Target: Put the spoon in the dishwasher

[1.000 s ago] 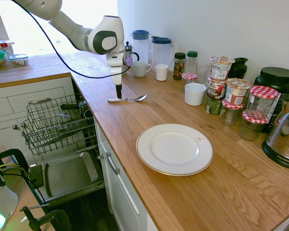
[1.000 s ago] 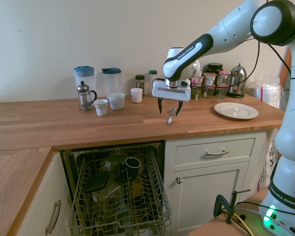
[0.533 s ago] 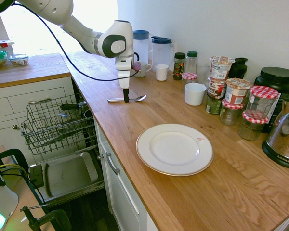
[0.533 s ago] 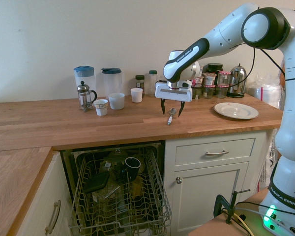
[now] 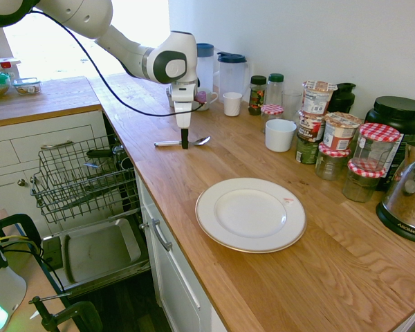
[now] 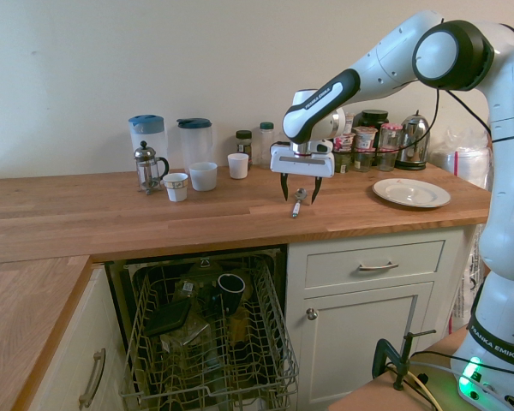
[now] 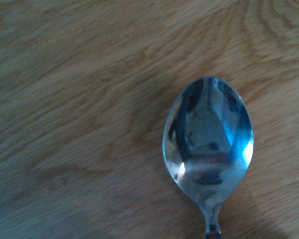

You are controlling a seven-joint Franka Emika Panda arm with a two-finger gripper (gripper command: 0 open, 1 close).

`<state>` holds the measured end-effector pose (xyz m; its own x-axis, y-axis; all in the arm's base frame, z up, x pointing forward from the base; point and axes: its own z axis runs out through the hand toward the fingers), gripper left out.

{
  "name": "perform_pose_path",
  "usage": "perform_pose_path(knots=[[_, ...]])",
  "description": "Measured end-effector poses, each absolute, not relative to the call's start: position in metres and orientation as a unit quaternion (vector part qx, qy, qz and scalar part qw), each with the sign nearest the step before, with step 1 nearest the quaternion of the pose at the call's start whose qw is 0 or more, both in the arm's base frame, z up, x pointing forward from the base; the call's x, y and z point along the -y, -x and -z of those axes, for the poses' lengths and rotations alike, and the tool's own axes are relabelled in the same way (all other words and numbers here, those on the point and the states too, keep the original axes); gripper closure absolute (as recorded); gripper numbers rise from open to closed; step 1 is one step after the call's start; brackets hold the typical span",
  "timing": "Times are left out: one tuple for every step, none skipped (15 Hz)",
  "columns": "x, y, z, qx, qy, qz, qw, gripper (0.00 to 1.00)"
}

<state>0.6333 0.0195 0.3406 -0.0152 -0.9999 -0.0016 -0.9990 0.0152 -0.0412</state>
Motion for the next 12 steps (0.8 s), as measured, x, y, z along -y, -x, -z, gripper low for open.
perform_pose_path(knots=[[-0.0192, -0.6337, -0.3394, -0.712, 0.702, 0.013, 0.014, 1.00], [-0.0193, -0.6339, -0.3384, -0.711, 0.703, 0.013, 0.013, 1.00], [-0.0193, -0.6339, -0.3365, -0.711, 0.703, 0.012, 0.012, 1.00], [-0.0192, -0.6339, -0.3352, -0.710, 0.704, 0.011, 0.011, 1.00], [-0.0190, -0.6338, -0.3352, -0.710, 0.704, 0.011, 0.011, 1.00], [-0.0189, -0.6337, -0.3351, -0.710, 0.704, 0.010, 0.010, 1.00], [-0.0186, -0.6336, -0.3350, -0.710, 0.704, 0.010, 0.010, 1.00], [-0.0183, -0.6336, -0.3350, -0.710, 0.704, 0.010, 0.010, 1.00], [-0.0183, -0.6336, -0.3349, -0.709, 0.705, 0.010, 0.010, 1.00], [-0.0182, -0.6336, -0.3349, -0.708, 0.706, 0.010, 0.010, 1.00], [-0.0182, -0.6336, -0.3348, -0.707, 0.707, 0.010, 0.010, 1.00], [-0.0182, -0.6336, -0.3347, -0.706, 0.708, 0.010, 0.010, 1.00]])
